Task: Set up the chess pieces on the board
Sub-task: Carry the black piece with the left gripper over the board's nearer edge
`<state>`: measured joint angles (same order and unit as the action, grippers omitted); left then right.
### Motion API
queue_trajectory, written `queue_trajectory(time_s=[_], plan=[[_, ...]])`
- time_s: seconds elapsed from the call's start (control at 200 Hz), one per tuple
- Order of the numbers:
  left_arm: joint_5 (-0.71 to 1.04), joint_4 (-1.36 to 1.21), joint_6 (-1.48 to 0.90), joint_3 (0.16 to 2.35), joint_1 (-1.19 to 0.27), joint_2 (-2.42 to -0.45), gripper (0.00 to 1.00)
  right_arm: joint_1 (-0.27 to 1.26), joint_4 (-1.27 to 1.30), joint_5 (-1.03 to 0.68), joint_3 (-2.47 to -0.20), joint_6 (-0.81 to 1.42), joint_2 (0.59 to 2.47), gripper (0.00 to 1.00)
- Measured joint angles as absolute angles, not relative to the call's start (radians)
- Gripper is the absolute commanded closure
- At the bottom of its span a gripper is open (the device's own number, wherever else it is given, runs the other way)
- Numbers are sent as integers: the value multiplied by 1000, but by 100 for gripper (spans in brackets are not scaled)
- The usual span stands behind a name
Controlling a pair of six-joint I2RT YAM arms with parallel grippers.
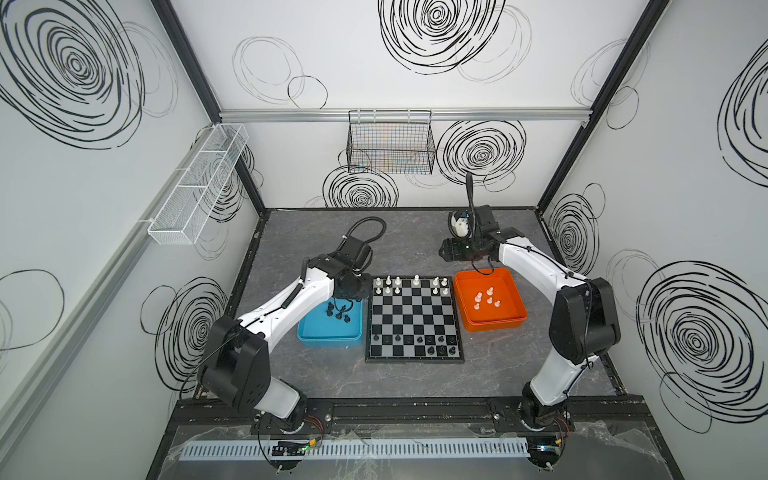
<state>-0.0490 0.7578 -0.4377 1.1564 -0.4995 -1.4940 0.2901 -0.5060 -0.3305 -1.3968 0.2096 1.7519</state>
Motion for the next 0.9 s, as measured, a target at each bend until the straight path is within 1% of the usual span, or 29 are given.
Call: queue_trajectory(time_s=[0.275, 0.52, 0.901], plan=[[-45, 765, -458, 1148, -657, -1480, 87, 282, -513, -321, -1393, 210, 1738, 30], [-41, 751, -492, 1095, -764, -1477, 86, 280, -516, -307, -1358, 209, 1670, 30], [-44, 654, -521, 1048, -941, -1477, 85, 275, -519, -295, -1319, 210, 1649, 30]])
